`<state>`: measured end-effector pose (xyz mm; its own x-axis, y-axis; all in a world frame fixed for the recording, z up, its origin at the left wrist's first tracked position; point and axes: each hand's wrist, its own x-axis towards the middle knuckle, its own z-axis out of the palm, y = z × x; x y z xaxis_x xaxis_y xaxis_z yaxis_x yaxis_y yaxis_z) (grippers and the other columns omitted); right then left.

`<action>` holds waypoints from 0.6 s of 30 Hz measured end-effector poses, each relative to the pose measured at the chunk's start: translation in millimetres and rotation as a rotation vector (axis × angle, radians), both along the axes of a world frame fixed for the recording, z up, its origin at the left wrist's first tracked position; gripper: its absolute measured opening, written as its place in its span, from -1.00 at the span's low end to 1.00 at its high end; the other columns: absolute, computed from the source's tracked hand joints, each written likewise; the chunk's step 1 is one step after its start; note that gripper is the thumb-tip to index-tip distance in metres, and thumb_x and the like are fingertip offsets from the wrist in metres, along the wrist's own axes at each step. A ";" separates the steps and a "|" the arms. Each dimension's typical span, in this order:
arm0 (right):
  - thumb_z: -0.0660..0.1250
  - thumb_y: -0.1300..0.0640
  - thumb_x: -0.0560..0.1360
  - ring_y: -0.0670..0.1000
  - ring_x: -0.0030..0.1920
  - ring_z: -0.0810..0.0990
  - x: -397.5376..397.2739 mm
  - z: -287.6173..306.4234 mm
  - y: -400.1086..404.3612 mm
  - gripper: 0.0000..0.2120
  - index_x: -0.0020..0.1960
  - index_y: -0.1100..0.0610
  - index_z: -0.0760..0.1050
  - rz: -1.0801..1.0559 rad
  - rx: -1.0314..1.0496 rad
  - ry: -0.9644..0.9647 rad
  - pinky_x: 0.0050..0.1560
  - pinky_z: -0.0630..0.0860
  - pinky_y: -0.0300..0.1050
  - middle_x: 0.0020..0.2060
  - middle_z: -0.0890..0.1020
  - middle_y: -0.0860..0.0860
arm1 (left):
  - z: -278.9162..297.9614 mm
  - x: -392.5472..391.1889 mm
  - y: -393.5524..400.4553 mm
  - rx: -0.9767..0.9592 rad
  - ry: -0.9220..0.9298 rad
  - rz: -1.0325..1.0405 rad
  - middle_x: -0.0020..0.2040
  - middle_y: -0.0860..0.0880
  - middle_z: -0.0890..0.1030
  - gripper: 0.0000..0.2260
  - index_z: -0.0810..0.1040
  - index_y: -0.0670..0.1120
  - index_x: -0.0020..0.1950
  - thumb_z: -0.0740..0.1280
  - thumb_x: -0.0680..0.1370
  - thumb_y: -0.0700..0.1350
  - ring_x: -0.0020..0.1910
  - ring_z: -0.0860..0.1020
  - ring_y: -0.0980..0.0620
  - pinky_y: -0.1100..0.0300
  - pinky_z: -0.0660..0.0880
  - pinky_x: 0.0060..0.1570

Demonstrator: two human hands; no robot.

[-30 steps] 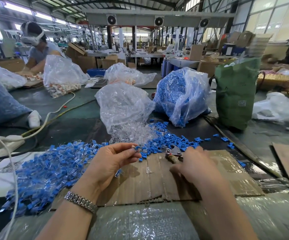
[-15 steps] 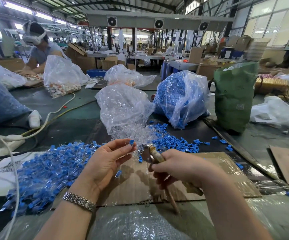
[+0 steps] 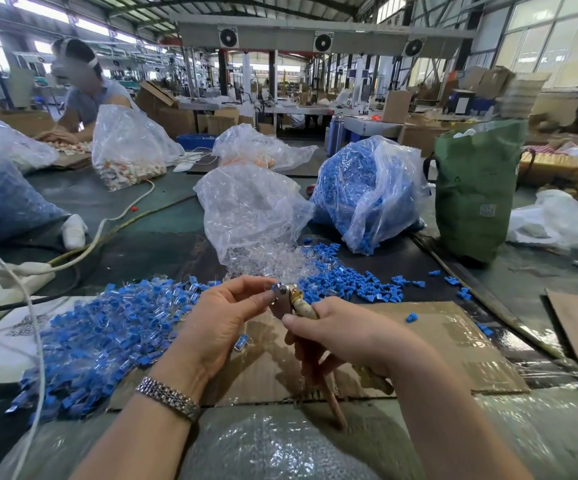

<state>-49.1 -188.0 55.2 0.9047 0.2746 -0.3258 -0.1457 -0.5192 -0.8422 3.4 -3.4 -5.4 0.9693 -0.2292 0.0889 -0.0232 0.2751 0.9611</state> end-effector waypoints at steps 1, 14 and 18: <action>0.25 -0.05 0.66 0.03 -0.31 0.63 0.6 -3.4 1.1 -0.65 -0.12 0.20 0.57 -0.012 -0.037 -0.023 -0.13 0.66 0.01 -0.35 0.60 0.03 | 0.3 -1.0 -0.6 0.020 -0.005 0.009 0.05 -0.21 0.73 -0.69 0.75 -0.09 0.01 0.59 0.29 -0.08 0.09 0.68 -0.13 -0.07 0.53 0.21; 0.28 -0.17 0.61 0.02 -0.33 0.60 21.4 -7.2 -26.3 -0.64 -0.13 0.12 0.52 -0.234 -0.228 -0.118 -0.24 0.56 -0.06 -0.30 0.61 0.01 | 0.4 -1.2 5.0 0.650 -0.228 0.577 -0.07 0.07 0.67 -0.88 0.65 0.03 -0.01 0.43 0.56 -0.20 -0.03 0.63 0.09 0.24 0.56 -0.08; 0.28 -0.14 0.60 0.04 -0.18 0.58 30.3 -21.2 -43.9 -0.70 -0.18 0.06 0.42 -0.364 -0.705 -0.222 -0.23 0.47 -0.09 -0.17 0.59 0.02 | -6.8 0.4 2.4 1.121 -0.435 0.740 0.02 0.06 0.50 -0.80 0.66 0.00 0.04 0.37 0.52 -0.26 0.07 0.36 0.10 -0.01 0.39 0.20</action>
